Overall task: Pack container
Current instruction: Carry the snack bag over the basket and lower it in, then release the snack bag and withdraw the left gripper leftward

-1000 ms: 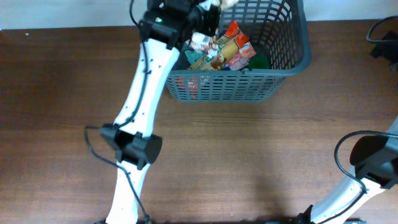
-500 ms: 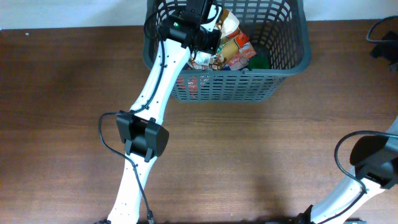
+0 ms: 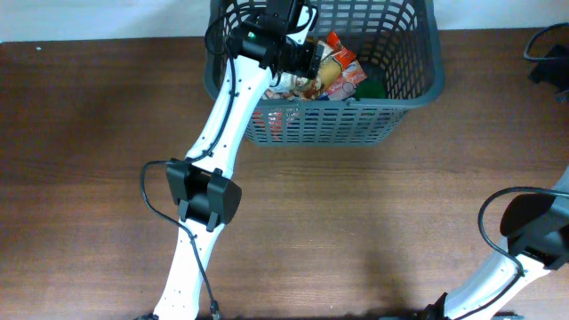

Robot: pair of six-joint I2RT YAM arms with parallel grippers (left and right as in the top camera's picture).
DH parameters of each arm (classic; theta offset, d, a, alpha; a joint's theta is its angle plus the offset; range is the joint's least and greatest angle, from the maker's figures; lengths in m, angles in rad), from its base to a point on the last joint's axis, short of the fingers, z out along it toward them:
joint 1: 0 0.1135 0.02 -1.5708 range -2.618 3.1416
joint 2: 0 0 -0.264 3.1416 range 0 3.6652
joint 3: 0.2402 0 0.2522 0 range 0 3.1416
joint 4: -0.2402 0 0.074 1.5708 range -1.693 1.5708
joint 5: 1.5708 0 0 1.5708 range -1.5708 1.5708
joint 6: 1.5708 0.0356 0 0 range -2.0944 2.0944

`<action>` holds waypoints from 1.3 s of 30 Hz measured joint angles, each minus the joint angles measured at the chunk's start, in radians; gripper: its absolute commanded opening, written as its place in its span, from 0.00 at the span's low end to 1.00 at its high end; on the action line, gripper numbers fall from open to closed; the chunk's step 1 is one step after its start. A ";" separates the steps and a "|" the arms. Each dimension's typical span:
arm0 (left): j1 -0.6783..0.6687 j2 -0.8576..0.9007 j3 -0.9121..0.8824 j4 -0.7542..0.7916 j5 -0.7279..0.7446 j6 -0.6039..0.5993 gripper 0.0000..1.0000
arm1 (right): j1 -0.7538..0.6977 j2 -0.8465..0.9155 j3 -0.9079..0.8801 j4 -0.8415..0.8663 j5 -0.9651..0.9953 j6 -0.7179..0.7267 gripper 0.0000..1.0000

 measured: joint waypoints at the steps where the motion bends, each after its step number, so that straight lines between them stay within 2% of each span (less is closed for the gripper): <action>1: 0.000 0.000 0.000 0.000 -0.005 0.001 0.87 | 0.000 0.000 0.000 0.000 0.000 0.000 0.99; 4: 0.002 0.000 0.000 -0.006 -0.014 0.001 0.92 | 0.000 0.000 0.000 0.000 0.000 0.000 0.99; 13: 0.044 -0.068 0.066 -0.026 -0.097 0.008 0.93 | 0.000 0.000 0.000 0.000 0.000 0.000 0.99; 17: 0.090 -0.195 0.141 -0.026 -0.123 0.020 0.94 | 0.000 0.000 0.000 0.000 0.000 0.000 0.99; 21: 0.153 -0.399 0.192 -0.046 -0.144 0.029 0.94 | 0.000 0.000 0.000 0.000 0.000 0.000 0.99; 29: 0.267 -0.659 0.215 -0.205 -0.259 0.039 0.94 | 0.000 0.000 0.000 0.000 0.000 0.000 0.99; 36: 0.394 -0.729 0.214 -0.432 -0.305 0.058 0.94 | 0.000 0.000 0.000 0.000 0.000 0.000 0.99; 39: 0.428 -0.734 0.212 -0.476 -0.294 0.058 0.94 | 0.000 0.000 0.000 0.000 0.000 0.000 0.99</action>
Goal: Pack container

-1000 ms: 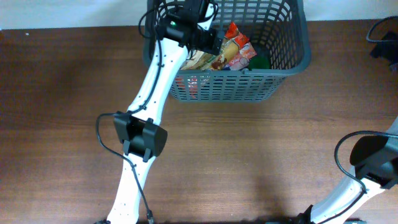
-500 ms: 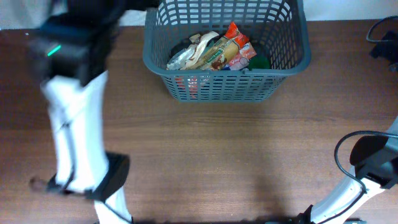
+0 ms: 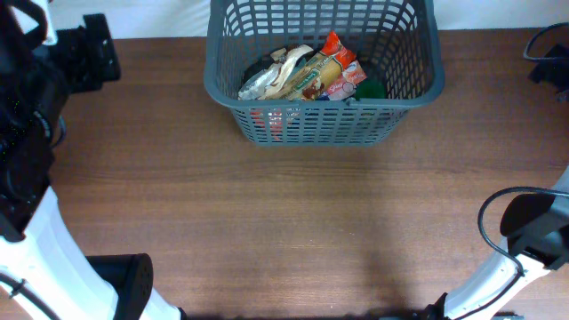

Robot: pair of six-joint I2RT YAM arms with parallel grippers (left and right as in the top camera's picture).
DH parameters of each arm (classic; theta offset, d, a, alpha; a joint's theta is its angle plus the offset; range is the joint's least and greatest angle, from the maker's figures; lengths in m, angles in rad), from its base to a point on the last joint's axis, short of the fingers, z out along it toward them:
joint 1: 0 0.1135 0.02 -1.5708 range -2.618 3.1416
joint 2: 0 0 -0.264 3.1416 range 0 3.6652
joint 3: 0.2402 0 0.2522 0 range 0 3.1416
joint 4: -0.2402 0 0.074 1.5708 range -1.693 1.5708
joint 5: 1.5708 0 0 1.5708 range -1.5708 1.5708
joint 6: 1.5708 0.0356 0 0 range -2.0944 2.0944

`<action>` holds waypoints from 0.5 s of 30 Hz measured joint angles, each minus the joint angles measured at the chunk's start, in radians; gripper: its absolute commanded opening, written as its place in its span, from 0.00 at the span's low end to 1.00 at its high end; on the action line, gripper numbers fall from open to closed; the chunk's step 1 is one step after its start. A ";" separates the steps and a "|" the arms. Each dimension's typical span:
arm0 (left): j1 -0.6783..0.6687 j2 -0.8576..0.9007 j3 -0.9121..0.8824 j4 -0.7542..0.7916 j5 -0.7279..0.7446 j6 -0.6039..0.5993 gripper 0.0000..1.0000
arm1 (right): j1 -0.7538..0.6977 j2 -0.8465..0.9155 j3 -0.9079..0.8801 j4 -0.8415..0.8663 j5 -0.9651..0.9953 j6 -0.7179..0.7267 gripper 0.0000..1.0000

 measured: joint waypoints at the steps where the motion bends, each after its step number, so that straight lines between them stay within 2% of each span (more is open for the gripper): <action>1: 0.010 -0.002 0.000 -0.002 0.010 0.000 0.94 | 0.000 0.000 0.000 0.000 0.000 0.000 0.99; 15: 0.047 -0.101 -0.004 -0.012 0.051 0.004 0.99 | 0.000 0.000 0.000 0.000 0.000 0.001 0.99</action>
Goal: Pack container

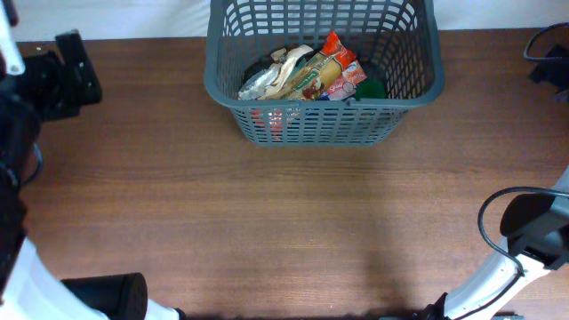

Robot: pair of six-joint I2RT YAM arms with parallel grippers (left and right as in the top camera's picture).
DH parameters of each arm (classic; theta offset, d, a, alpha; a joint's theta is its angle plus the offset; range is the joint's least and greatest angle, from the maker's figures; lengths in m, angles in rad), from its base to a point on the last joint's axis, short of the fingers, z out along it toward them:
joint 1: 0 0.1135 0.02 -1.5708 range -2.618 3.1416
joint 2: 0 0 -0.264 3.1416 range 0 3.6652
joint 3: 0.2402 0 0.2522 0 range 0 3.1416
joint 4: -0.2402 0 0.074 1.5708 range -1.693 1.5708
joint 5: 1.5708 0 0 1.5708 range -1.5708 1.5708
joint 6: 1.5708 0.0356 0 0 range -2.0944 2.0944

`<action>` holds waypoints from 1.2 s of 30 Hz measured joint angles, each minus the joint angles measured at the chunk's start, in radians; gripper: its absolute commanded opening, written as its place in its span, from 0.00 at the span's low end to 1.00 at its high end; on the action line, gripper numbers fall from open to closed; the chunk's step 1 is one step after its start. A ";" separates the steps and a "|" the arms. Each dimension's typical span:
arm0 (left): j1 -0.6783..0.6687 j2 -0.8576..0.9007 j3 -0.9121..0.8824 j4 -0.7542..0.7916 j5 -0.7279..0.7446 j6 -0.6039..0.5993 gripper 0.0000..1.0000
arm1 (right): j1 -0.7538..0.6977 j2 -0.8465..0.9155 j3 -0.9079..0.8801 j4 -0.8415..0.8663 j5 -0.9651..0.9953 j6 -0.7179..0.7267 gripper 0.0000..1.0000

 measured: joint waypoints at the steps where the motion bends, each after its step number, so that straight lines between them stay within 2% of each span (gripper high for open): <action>1: 0.000 -0.004 0.000 -0.008 0.000 0.000 0.99 | 0.000 0.000 0.000 0.000 0.000 -0.001 0.99; 19: 0.000 -0.138 -0.003 -0.063 0.000 0.000 0.99 | 0.000 0.000 0.000 0.000 0.000 0.000 0.99; 36: 0.000 -0.137 -0.003 -0.063 0.000 0.000 0.99 | 0.000 0.000 0.000 0.000 0.000 0.000 0.99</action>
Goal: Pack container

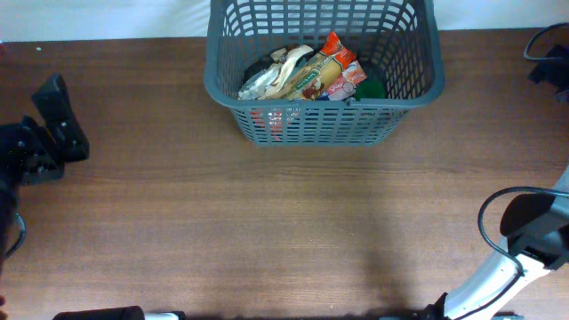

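Observation:
The grey mesh basket (404, 84) stands at the back middle of the wooden table. Inside it lie several snack packets: a red and yellow one (333, 67), a pale crumpled wrapper (271, 78) and something green (373, 89). My left gripper (58, 124) is low at the table's left edge, far from the basket, and nothing shows in it. Its fingers read as one dark block, so their spacing is unclear. A dark part of my right gripper (549, 58) sits at the far right edge, mostly cut off.
The right arm's white link and black joint (533, 227) with a looped cable occupy the lower right corner. Bare wooden table (293, 222) stretches in front of the basket.
My left gripper has dropped from the upper left, near the table's back edge, to lower along the left edge. The basket, its contents and the right arm are unchanged.
At first my left arm reached into the basket with its gripper over the snack packets. Then it was out of the basket at the far upper left, with the packets lying inside. It has since moved down the left edge to where it is now.

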Robot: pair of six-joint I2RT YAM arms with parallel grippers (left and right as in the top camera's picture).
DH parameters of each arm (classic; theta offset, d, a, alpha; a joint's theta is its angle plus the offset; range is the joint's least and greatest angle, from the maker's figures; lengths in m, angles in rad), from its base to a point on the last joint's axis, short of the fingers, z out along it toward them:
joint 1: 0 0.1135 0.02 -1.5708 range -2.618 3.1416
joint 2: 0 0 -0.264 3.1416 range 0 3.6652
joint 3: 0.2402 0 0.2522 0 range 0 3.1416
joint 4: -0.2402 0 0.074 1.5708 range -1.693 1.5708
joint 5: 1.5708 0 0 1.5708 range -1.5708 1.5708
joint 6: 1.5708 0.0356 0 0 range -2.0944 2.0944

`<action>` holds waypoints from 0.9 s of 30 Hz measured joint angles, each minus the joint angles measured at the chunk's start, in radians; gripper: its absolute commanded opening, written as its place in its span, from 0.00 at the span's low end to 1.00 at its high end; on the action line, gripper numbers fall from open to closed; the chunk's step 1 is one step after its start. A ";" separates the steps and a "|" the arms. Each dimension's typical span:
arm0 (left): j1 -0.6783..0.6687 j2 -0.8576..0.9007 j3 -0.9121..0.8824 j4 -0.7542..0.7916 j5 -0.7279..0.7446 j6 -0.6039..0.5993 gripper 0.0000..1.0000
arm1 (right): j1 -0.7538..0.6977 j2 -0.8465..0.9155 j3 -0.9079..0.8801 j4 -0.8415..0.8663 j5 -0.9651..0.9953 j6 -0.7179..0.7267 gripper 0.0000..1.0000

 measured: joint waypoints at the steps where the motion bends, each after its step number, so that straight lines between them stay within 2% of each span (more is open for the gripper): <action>1: 0.000 0.000 0.000 0.000 0.000 0.000 0.99 | 0.000 0.000 0.000 0.000 0.000 -0.001 0.99; 19: 0.000 0.000 0.000 0.000 0.000 0.000 0.99 | 0.000 -0.010 -0.001 0.000 0.000 -0.001 0.99; 23: 0.000 0.000 0.000 0.000 0.000 0.000 0.99 | 0.007 -0.066 -0.011 0.002 0.000 -0.001 0.99; 27: 0.000 0.000 0.000 0.000 0.000 0.000 0.99 | 0.042 -0.193 -0.095 0.011 0.001 -0.001 0.99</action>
